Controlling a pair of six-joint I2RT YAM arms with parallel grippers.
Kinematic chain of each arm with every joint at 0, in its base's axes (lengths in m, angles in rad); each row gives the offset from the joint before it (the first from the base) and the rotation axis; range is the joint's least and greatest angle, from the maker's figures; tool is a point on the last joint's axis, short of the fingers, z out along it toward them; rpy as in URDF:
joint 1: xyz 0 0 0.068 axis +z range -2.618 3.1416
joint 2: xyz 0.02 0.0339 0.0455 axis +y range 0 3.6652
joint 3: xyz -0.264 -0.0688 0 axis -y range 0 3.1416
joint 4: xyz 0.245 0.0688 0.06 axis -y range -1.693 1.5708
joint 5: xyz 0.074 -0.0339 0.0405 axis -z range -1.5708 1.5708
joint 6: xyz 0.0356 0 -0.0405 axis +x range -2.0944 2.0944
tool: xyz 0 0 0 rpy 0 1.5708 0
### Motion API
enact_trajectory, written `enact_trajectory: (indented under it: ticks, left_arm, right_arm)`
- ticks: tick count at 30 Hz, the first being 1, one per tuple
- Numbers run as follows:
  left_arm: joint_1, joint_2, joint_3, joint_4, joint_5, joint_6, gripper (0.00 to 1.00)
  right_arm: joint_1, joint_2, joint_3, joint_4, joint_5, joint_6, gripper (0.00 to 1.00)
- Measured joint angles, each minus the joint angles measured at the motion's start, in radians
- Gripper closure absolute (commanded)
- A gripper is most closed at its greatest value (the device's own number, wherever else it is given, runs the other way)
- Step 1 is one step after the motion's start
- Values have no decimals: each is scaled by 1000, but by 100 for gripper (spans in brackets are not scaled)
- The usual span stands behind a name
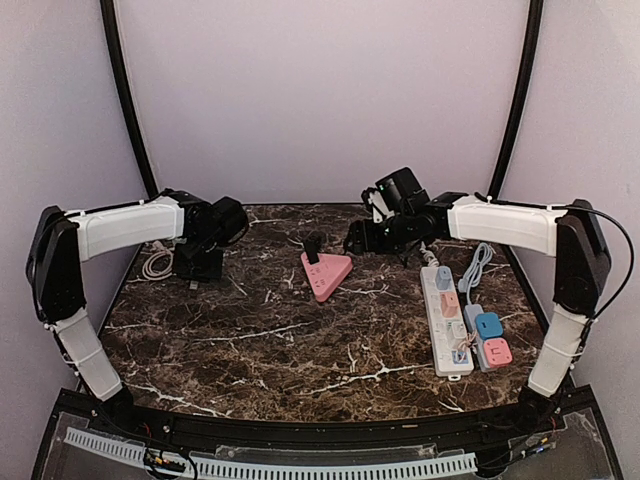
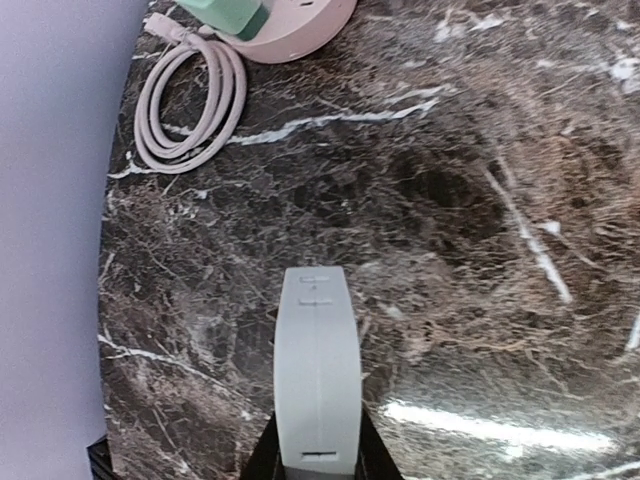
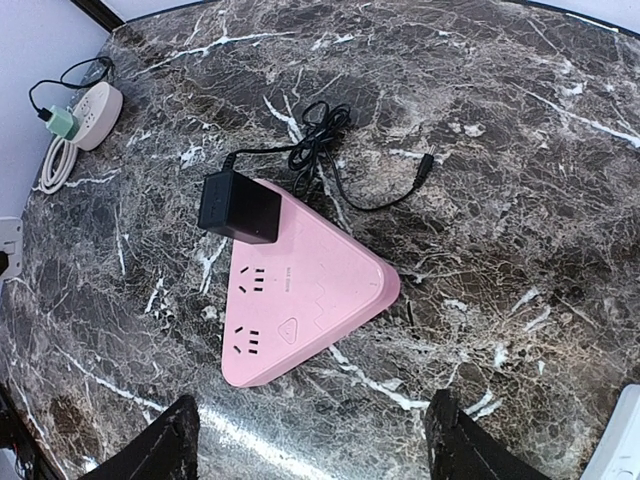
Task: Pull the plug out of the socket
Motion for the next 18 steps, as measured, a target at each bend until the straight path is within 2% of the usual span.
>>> enact_trajectory:
  ticks: [5, 12, 18]
  left_arm:
    - [21, 114, 0, -53, -69, 29, 90]
    - [77, 203, 2, -49, -72, 90, 88]
    - [103, 260, 14, -38, -68, 132, 83]
  right_arm:
    - [-1, 0, -6, 0, -2, 0, 26]
    - [-4, 0, -28, 1, -2, 1, 26]
    - [-4, 0, -39, 0, -2, 2, 25]
